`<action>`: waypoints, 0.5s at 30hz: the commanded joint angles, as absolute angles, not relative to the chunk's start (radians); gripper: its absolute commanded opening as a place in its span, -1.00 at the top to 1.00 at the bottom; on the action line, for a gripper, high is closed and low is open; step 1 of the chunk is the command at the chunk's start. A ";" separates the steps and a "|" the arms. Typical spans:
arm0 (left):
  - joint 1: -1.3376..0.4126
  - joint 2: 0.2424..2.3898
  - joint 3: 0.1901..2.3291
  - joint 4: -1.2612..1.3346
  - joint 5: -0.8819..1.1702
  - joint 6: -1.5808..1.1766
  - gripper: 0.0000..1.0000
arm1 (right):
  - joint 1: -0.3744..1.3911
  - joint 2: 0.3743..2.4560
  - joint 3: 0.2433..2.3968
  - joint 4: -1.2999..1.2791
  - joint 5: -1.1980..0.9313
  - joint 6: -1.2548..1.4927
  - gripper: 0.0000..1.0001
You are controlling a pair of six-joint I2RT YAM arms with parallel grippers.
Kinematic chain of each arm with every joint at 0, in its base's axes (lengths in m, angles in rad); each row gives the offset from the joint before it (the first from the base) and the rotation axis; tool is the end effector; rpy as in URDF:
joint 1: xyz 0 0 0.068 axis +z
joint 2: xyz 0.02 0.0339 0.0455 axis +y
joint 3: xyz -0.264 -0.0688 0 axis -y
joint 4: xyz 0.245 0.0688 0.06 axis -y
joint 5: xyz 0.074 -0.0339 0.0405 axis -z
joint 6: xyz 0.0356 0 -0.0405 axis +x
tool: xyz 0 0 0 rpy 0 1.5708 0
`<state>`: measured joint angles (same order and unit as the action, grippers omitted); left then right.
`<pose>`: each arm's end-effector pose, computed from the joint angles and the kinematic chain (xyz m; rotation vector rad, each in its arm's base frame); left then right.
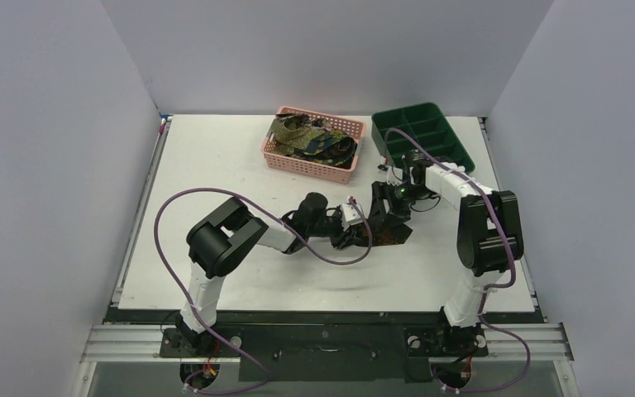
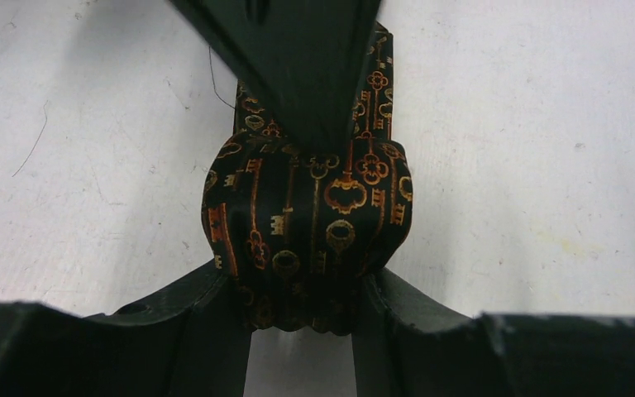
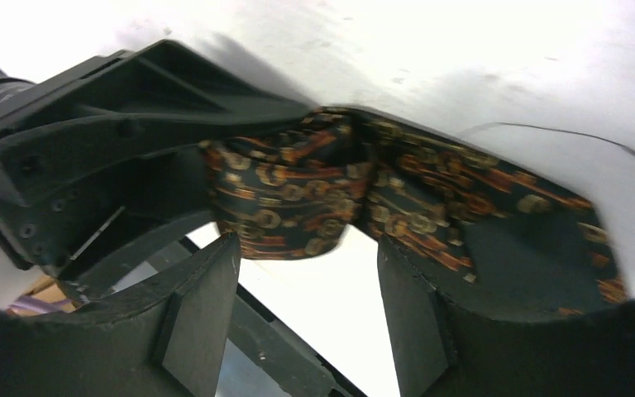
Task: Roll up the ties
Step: Roll the tie at the center of the board.
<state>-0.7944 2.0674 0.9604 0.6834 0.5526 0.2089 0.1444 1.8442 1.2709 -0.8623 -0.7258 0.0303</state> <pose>0.2698 -0.3014 0.1105 1.2912 1.5875 -0.9217 0.3362 0.0728 0.1855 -0.2375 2.8631 1.1034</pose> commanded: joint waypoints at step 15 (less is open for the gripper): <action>-0.798 2.064 0.956 0.524 0.554 0.233 0.08 | 0.180 1.949 1.286 -0.868 -0.498 0.008 1.00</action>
